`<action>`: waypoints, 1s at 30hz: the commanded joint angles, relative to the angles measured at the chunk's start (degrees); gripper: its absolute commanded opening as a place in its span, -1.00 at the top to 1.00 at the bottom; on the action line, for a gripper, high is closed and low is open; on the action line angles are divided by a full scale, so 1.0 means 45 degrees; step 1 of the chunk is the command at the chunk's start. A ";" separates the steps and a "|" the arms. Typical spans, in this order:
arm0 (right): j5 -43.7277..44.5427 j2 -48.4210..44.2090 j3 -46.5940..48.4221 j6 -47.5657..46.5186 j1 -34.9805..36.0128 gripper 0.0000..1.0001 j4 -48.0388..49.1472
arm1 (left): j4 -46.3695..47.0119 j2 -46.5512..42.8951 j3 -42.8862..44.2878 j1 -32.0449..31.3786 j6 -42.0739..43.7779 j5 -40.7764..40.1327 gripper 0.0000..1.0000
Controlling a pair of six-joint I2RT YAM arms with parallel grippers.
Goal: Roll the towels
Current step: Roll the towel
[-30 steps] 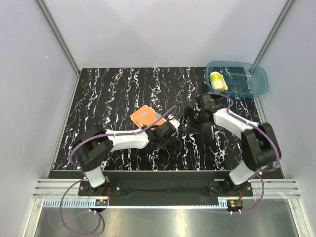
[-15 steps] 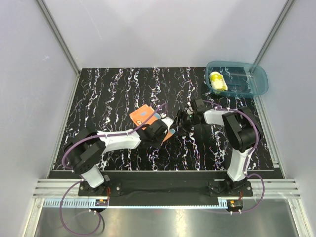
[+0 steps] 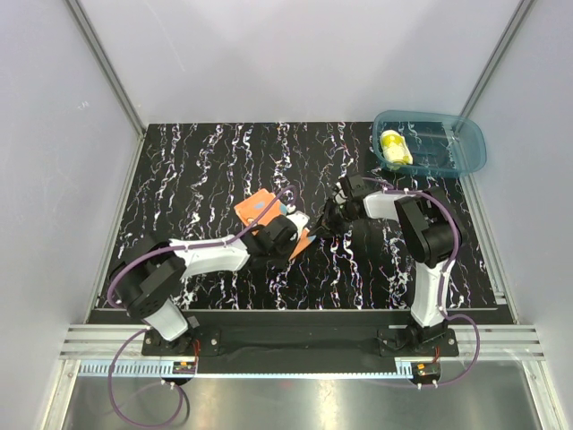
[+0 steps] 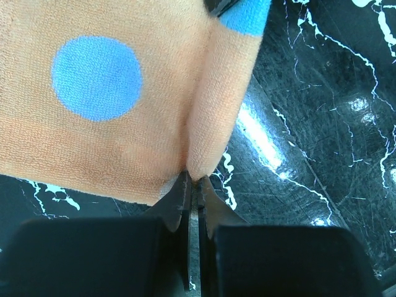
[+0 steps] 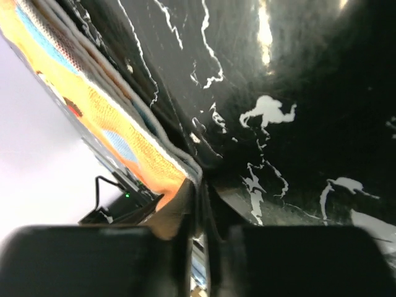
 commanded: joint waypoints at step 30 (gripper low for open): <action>0.6394 -0.5416 0.0447 -0.3260 -0.0948 -0.25 -0.6253 | -0.0168 -0.1017 0.0926 -0.0834 -0.4695 0.4154 1.00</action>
